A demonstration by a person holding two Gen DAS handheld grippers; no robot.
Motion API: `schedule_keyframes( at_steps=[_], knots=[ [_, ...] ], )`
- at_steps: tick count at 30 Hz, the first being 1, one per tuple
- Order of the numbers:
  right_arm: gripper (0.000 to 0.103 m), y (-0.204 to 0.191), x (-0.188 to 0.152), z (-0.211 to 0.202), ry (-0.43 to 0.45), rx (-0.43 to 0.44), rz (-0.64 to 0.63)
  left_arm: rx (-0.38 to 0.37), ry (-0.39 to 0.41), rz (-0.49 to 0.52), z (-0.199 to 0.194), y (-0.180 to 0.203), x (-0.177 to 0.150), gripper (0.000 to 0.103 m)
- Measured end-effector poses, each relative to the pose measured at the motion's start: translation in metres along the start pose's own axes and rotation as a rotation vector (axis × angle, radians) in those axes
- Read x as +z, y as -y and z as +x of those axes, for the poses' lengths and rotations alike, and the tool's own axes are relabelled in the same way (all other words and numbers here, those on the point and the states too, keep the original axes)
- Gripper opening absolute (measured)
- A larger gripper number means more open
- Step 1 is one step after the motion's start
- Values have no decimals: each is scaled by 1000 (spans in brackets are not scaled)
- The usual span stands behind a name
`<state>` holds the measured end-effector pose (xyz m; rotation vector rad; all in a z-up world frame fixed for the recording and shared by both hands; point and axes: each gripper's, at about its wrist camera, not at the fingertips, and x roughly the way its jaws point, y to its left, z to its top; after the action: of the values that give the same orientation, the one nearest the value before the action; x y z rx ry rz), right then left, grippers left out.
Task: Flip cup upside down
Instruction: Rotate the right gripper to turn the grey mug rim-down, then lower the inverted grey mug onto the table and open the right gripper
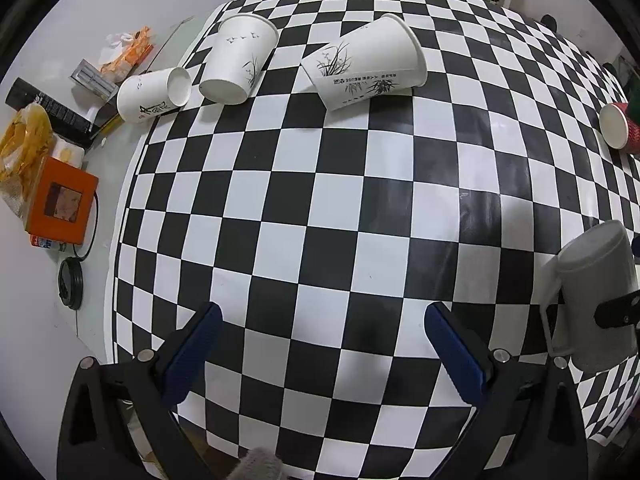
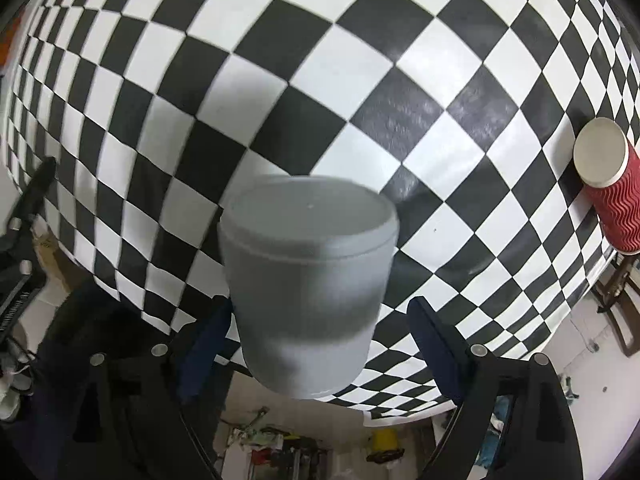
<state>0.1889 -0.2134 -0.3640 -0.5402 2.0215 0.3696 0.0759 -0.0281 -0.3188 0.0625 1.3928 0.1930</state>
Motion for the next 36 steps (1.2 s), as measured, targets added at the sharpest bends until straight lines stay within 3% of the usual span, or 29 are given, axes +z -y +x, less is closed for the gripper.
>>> schedule_keyframes(
  at_steps=[7,9,10,13,19,21,25,27,32,36],
  knots=[
    [92,-20,17,10,0,13,-16,8,-16,-13,7,-5,3,103],
    [83,-22,17,15,11,-16,-12,12,-15,-12,7,-6,5,103],
    [83,-19,16,15,21,-12,2,8,-15,-14,7,-8,6,103],
    [83,-10,10,4,89,51,50,-4,-18,-32,6,-14,12,103],
    [83,12,-10,-37,364,171,213,-47,-26,-85,7,-26,25,103],
    [83,19,-19,-49,505,206,293,-48,-27,-91,8,-29,31,103],
    [83,20,-34,-65,809,204,408,-43,-26,-96,12,-31,37,103],
    [83,14,-36,-64,913,174,432,-42,-30,-92,16,-29,40,103],
    [83,-9,-40,-39,1030,81,461,-42,-27,-71,18,-23,39,103],
    [83,-25,-54,-25,1030,49,452,-45,-2,-44,10,-13,32,103]
  ],
)
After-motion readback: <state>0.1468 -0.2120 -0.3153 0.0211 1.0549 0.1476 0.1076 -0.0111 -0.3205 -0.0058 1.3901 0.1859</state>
